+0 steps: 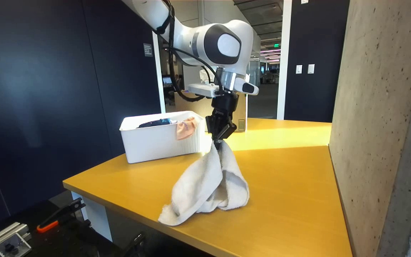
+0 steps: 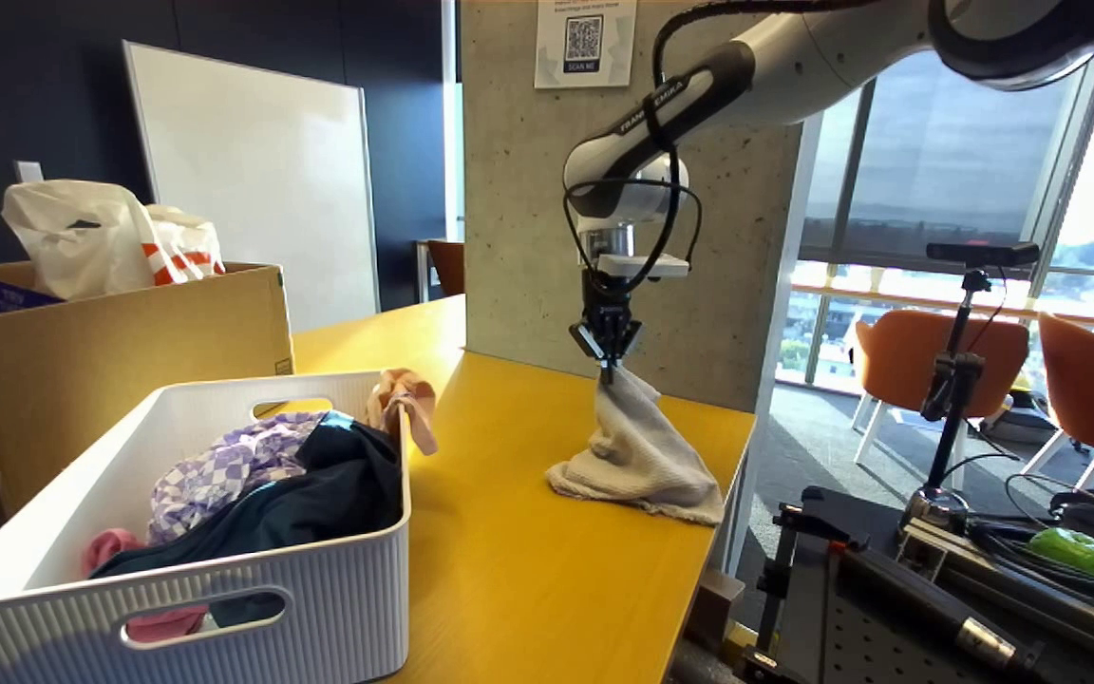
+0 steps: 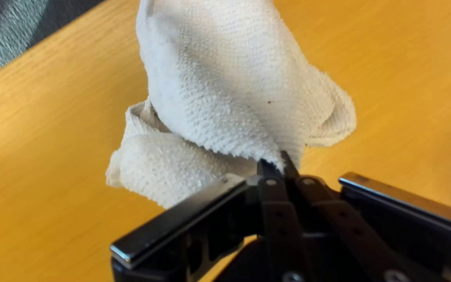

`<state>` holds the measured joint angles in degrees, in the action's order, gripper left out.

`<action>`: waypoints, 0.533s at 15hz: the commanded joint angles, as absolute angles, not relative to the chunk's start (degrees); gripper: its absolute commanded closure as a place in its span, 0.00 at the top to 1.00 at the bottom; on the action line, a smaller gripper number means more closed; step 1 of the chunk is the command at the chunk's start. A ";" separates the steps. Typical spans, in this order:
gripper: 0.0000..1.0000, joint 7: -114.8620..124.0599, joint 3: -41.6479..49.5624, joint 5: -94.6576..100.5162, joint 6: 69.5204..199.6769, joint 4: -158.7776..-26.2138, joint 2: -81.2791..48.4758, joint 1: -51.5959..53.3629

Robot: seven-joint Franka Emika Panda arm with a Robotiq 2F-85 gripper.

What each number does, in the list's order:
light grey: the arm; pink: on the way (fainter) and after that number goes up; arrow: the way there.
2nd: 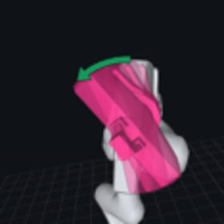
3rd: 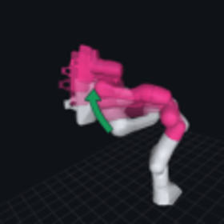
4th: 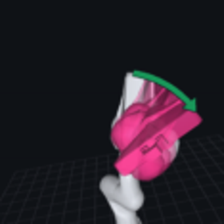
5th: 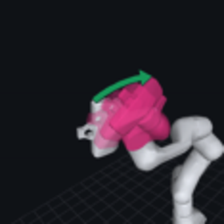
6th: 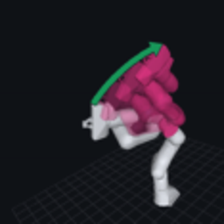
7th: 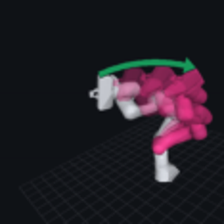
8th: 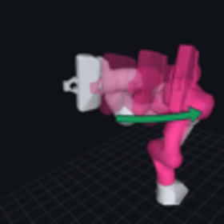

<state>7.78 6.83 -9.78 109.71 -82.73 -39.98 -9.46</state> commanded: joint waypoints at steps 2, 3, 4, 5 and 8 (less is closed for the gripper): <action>0.29 7.12 5.97 -8.45 112.25 -71.70 -47.41 -9.77; 0.29 7.27 5.88 -8.38 112.22 -71.16 -47.85 -9.75; 0.35 7.35 5.85 -8.34 112.27 -70.45 -48.43 -9.77; 0.43 8.11 6.21 -7.92 112.38 -71.37 -47.85 -9.34; 0.64 10.64 7.67 -6.72 113.97 -76.77 -43.41 -8.83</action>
<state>8.69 6.82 -7.97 112.40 -73.14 -47.12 -9.07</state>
